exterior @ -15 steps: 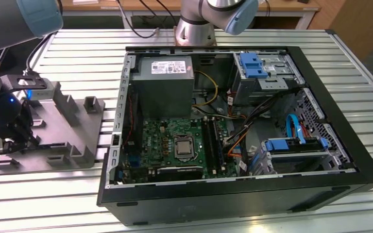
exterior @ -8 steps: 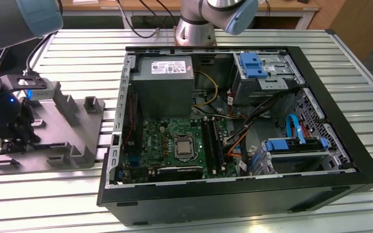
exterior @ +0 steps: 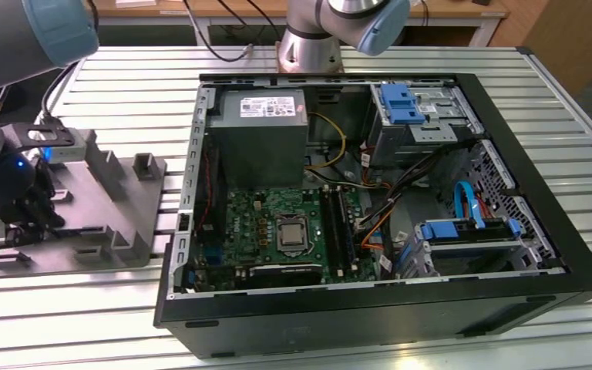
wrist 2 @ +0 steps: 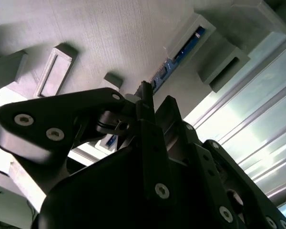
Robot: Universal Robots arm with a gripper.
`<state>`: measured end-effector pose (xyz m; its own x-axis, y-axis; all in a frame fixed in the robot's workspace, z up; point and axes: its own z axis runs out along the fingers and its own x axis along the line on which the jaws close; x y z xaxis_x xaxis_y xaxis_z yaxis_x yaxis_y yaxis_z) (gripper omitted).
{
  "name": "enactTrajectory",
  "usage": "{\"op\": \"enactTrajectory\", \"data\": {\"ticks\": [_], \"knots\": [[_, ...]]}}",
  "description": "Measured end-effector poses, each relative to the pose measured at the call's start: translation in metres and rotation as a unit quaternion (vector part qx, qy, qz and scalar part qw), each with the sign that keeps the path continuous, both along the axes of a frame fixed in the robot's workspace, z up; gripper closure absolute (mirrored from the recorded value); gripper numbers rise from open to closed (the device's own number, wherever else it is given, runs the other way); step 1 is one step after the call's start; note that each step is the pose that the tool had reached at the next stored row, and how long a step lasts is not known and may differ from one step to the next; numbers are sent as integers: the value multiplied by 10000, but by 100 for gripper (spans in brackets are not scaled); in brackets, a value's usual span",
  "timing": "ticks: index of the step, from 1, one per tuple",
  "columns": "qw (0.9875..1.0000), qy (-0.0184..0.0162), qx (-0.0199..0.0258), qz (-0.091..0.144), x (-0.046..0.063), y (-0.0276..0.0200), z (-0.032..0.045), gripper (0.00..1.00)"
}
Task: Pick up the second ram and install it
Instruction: 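Pick up the second ram and move it above second insertion slot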
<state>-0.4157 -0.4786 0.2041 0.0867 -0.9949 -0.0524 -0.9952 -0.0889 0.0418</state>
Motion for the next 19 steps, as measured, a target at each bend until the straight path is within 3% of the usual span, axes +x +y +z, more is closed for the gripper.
{"op": "enactTrajectory", "data": {"ticks": [9,19], "knots": [[10000,1,9,-1,-3,1,-100,70],[10000,0,12,-1,-3,1,-106,70]]}}
